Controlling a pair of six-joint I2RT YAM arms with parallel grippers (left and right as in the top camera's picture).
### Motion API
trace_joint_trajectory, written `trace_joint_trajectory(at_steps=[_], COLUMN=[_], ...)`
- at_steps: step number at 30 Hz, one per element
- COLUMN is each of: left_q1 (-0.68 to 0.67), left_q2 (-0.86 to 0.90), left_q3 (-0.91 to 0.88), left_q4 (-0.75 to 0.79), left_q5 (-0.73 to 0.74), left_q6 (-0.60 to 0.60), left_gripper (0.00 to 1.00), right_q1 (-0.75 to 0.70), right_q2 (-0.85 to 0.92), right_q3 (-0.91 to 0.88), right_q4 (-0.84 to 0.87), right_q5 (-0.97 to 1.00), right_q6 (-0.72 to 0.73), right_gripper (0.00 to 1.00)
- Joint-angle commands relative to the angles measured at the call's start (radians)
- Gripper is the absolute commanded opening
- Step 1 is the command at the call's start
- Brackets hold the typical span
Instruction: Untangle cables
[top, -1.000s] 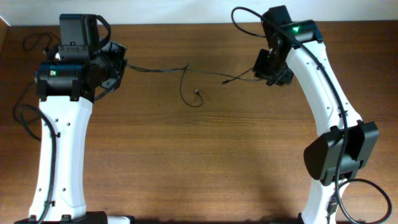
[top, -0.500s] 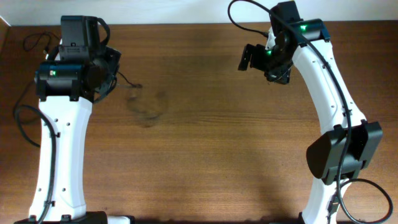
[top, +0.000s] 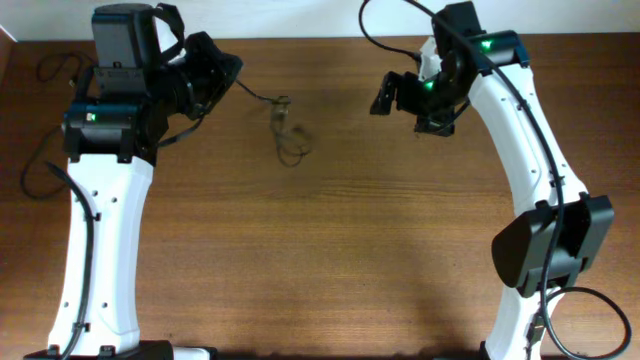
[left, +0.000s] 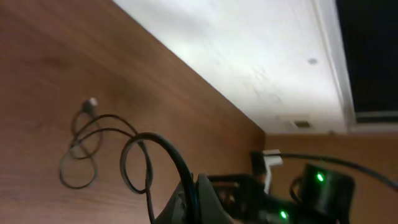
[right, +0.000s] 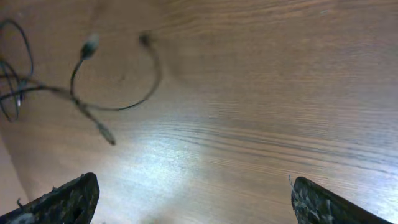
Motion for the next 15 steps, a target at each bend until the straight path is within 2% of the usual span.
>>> trace_joint_trajectory(at_steps=[1,8,10,12,15], left_q1=[-0.011,-0.058,-0.060,-0.060,-0.060], left_q2=[-0.001,-0.001,-0.001,-0.001,-0.001], left_q3=[0.005,0.005,0.005,0.005,0.005], left_q4=[0.018,0.017,0.017,0.012,-0.029], left_q5=[0.092,0.080,0.064,0.012,-0.033], left_q6=[0.068,0.227,0.229,0.229,0.230], left_gripper=[0.00,0.01,0.06,0.00,0.00], right_q1=[0.052,0.072,0.072,0.072,0.072], right_q2=[0.013,0.013,0.013,0.013,0.013], right_q3=[-0.002,-0.002,-0.002,-0.002,-0.002], right_q4=[0.029,0.057,0.060,0.060,0.063], right_q5=[0.006,0.006,0.006,0.006,0.006], right_q6=[-0.024,-0.024,-0.024,-0.024,-0.024], right_gripper=[0.98,0.98,0.99,0.98,0.98])
